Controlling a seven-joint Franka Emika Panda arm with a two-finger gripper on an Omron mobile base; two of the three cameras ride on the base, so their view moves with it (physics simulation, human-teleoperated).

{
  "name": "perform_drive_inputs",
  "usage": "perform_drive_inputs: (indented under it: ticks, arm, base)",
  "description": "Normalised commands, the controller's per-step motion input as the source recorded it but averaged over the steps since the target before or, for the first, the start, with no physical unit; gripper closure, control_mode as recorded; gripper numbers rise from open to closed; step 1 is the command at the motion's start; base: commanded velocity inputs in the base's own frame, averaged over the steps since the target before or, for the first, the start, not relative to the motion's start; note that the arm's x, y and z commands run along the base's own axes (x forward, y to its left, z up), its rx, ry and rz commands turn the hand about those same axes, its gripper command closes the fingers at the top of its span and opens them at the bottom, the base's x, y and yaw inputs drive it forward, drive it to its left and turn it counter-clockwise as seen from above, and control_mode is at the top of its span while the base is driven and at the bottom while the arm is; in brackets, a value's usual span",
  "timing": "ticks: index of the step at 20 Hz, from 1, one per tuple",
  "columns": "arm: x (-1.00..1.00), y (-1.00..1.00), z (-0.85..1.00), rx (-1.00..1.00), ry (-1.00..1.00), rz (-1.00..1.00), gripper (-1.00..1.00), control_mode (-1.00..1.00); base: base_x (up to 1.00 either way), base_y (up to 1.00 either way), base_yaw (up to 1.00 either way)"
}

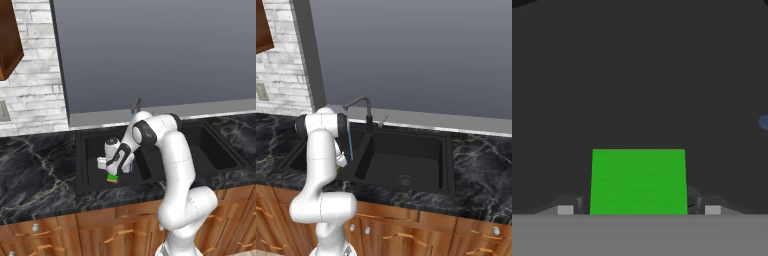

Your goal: Soak the sponge with water for a few seconds and then drop it inside the sink.

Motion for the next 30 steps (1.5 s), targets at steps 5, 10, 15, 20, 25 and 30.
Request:
perform_drive_inputs:
  ticks: [5,10,15,20,25,30]
  arm:
    - [0.00,0.00,0.44,0.00,0.00,0.00,-1.00,-1.00]
    - [0.00,0.00,0.54,0.00,0.00,0.00,-1.00,-1.00]
    - [0.00,0.00,0.38,0.00,0.00,0.00,-1.00,-1.00]
    - [0.00,0.00,0.34,0.00,-0.01,0.00,-1.00,-1.00]
    - [-0.03,0.00,0.38,0.00,-0.02,0.00,-1.00,-1.00]
    - [-0.12,0.00,0.39,0.00,0.00,0.00,-1.00,-1.00]
  base:
    - [0.00,0.00,0.00]
    - [0.00,0.00,0.00]
    - [0.00,0.00,0.00]
    - [0.00,0.00,0.00]
    - [0.00,0.00,0.00]
    - [0.00,0.00,0.00]
